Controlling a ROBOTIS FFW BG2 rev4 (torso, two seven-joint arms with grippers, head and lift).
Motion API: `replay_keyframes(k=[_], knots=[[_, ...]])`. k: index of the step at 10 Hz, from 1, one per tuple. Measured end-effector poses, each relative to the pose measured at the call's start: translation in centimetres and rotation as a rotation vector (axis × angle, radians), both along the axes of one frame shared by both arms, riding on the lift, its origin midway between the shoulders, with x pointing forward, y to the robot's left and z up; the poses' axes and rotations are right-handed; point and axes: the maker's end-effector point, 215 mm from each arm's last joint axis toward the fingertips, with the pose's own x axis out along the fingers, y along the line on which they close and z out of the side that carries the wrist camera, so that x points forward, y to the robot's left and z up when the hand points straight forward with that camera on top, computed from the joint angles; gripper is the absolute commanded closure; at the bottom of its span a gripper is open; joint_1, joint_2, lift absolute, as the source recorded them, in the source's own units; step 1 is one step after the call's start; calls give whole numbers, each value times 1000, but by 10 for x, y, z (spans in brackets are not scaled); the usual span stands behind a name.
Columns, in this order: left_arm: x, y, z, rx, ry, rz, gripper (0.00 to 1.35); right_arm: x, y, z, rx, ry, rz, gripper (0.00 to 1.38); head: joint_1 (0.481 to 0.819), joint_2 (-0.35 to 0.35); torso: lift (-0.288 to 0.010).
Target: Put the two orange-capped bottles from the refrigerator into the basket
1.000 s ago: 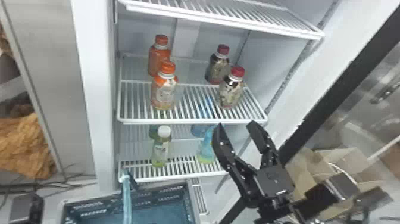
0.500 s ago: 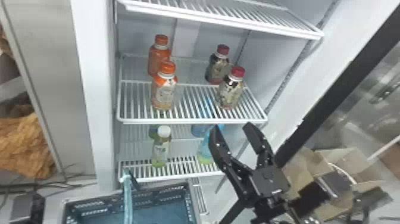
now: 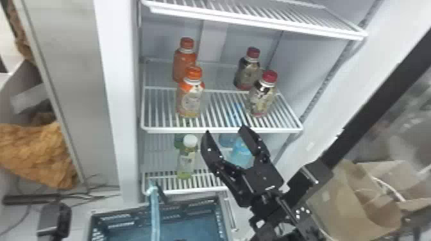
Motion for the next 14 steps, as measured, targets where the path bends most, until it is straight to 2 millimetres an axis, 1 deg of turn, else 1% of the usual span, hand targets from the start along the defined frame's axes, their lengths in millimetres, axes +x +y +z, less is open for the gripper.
replay_keyframes(k=[2,4,6,8,9,12,14], knots=[[0,0,0,-1,1,-1,1204,21,6,-9,-22,-5,3,249,695,-249,-40],[-1,-1,1,-2,-1,-3,1204,42,10,-2,-49,-49,-3,229,695,-239,-40],[-1,-2,1,-2,-1,-4,1204,59,14,1,-60,-69,-5,182,695,-226,-40],[-1,-2,1,-1,-1,-7,1204,78,12,-5,-77,-68,-10,137,695,-222,-40],[-2,-3,0,-1,-1,-11,1204,87,12,-3,-82,-80,-11,116,695,-221,-40],[-3,-3,0,-1,0,-13,1204,107,21,4,-83,-113,4,116,695,-204,-40],[-3,-3,0,-1,0,-13,1204,122,24,3,-90,-115,9,136,695,-193,-40]])
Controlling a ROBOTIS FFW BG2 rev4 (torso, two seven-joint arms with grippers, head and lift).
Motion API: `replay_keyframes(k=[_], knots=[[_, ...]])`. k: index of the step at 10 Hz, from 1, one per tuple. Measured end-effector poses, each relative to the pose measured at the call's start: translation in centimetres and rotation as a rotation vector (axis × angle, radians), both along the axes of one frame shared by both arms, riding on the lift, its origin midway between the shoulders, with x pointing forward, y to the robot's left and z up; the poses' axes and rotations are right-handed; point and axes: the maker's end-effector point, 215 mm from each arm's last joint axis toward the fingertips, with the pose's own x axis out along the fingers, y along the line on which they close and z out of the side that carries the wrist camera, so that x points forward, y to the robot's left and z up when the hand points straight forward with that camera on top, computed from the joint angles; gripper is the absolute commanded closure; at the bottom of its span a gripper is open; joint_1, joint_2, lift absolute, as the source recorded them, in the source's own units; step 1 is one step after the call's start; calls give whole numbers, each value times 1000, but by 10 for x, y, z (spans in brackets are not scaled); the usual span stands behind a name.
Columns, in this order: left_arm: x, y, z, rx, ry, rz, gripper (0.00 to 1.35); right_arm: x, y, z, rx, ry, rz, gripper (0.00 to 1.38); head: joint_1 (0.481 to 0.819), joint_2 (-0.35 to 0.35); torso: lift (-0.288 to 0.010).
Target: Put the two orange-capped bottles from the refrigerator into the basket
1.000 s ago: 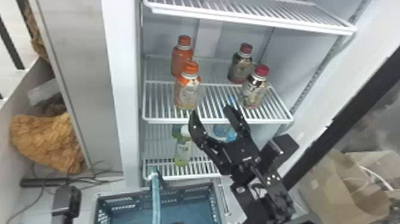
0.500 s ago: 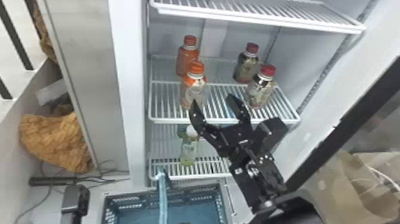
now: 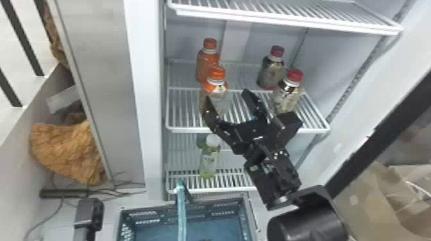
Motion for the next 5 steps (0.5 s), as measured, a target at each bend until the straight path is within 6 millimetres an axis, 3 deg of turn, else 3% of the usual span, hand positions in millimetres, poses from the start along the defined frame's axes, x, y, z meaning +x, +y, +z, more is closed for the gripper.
replay_keyframes(k=[2,3,4,5], knots=[[1,-1,1,-1,-3,-3,1204,13,2,2,-5,-4,4,236,695,-192,-40],[1,-1,1,0,-4,-2,1204,17,8,4,-7,-7,18,478,695,-184,-40],[1,-1,1,1,-4,-2,1204,20,16,5,-8,-7,40,934,695,-171,-40],[1,0,1,1,-5,-1,1204,20,22,6,-4,-7,55,1052,695,-159,-40]])
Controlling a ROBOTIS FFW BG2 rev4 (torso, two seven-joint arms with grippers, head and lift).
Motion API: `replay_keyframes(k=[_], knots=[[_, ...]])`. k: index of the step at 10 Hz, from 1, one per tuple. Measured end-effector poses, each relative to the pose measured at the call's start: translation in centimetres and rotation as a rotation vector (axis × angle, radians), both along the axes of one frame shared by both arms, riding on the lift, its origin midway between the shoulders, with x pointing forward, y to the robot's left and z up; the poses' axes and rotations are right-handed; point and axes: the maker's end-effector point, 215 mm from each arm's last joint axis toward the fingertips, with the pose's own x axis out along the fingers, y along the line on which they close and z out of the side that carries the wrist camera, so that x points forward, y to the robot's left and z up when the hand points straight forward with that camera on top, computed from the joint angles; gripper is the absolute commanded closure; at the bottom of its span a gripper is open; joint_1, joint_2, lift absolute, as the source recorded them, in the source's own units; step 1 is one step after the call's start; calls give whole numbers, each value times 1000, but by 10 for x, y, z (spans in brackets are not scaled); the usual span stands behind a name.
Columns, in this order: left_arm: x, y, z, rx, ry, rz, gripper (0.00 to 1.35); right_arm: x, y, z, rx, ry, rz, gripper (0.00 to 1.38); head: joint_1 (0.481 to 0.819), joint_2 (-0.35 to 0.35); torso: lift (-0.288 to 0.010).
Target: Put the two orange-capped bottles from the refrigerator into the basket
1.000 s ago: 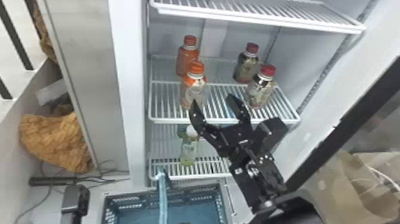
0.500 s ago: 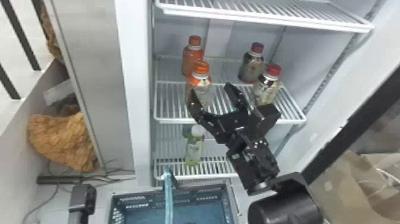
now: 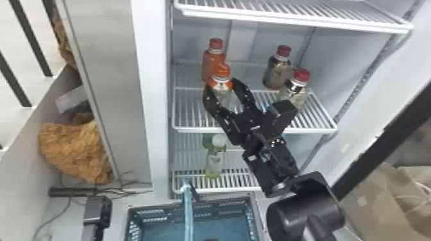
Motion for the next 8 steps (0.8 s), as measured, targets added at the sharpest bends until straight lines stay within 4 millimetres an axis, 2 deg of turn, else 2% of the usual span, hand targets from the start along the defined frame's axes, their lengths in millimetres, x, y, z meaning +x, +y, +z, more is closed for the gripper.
replay_keyframes(k=[3,4,6,8], knots=[[-1,0,0,1,1,-3,1204,-5,4,-2,5,13,10,1084,695,-153,-40],[-1,0,0,1,0,-5,1204,-11,1,4,20,6,7,1084,695,-158,-40],[-1,0,0,2,-1,-5,1204,-38,-11,34,65,-23,0,1084,695,-176,-40],[-1,0,0,2,0,-3,1204,-63,-23,55,85,-23,3,1084,695,-203,-40]])
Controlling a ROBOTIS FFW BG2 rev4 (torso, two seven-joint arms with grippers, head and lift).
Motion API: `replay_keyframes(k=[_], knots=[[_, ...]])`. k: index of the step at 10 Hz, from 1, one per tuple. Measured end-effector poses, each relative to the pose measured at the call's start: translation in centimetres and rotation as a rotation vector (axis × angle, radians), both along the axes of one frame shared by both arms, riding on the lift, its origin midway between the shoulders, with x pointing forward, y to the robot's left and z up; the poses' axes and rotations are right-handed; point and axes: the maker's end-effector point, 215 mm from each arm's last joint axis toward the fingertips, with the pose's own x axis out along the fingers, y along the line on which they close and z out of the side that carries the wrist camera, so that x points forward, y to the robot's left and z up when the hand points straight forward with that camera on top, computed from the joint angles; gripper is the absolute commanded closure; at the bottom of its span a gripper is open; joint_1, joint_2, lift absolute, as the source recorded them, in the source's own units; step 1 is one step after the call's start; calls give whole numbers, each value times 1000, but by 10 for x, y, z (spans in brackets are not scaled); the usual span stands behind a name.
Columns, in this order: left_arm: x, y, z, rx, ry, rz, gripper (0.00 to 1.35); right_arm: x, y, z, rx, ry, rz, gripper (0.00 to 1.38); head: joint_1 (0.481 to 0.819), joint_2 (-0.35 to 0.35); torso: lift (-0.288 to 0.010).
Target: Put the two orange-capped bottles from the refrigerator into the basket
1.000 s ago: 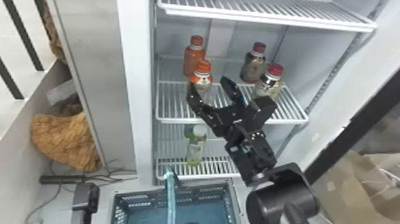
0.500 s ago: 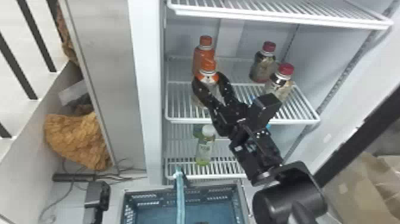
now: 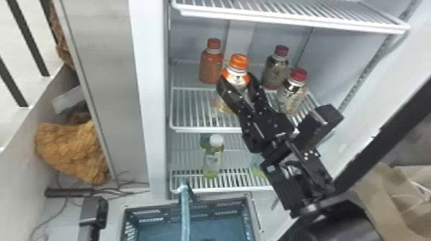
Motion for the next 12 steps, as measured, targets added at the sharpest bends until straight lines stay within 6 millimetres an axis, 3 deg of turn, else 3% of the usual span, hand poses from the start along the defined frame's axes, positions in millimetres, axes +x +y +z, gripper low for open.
replay_keyframes(k=[4,9,12], knots=[[1,2,0,0,1,6,1204,-66,-12,3,-22,128,19,1082,695,-243,-40],[5,7,-2,3,2,24,1204,-155,0,5,-61,329,107,1081,695,-254,-40],[6,11,-3,5,5,36,1204,-202,7,-28,-112,526,172,1081,695,-254,-40]])
